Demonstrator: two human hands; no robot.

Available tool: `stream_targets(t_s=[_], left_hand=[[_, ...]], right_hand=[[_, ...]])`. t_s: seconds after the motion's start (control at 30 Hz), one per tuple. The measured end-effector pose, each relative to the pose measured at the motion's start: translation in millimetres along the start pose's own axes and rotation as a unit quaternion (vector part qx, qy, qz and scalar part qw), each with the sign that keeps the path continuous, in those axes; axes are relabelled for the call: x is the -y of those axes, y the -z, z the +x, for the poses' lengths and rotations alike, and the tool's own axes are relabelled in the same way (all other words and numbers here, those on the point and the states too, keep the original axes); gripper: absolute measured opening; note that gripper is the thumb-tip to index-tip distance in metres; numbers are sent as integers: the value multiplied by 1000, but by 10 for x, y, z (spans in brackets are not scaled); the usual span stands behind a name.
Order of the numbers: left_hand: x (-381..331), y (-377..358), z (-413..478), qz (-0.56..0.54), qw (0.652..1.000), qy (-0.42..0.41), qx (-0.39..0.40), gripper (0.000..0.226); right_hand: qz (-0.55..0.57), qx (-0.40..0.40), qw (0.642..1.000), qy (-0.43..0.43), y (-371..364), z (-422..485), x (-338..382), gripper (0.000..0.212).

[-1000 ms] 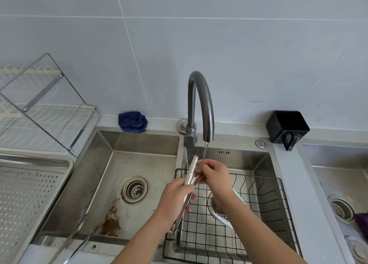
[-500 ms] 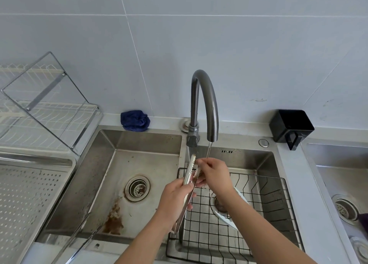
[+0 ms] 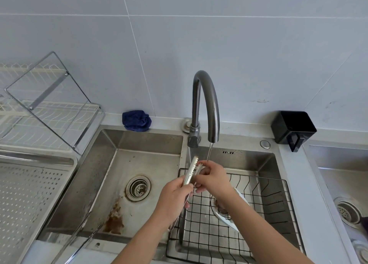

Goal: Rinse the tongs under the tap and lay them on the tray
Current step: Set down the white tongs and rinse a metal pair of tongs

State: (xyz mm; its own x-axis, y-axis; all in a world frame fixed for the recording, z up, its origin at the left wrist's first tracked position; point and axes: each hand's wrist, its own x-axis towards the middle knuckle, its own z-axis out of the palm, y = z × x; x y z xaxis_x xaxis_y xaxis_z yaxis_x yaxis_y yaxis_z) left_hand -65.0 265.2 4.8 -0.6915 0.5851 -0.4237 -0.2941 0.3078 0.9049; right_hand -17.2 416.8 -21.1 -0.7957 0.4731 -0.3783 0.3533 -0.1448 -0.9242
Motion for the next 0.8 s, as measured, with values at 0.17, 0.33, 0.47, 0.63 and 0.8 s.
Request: stream_targets(t_s=[0.17,0.33,0.47,0.63,0.8], left_hand=[[-5,-19,-10,-7,1000,-1,-1,29],[4,19,-24,-15,1000,-4,-2,24],[6,3,-56,-27,1000,-1,1,26],[-41,29,-22,-117,992,24,-38,19],[-47,17,13,-139,989,33,-37,22]], right_hand=[[29,-63,998,2,0,83,14,24],[42,-47,998,4,-26,51,-2,17],[79,-66,995,-18,-38,45,23,24],[363,38,928,-71,-42,3,2,18],[391,35,914,-97,-73,22,-6,26]])
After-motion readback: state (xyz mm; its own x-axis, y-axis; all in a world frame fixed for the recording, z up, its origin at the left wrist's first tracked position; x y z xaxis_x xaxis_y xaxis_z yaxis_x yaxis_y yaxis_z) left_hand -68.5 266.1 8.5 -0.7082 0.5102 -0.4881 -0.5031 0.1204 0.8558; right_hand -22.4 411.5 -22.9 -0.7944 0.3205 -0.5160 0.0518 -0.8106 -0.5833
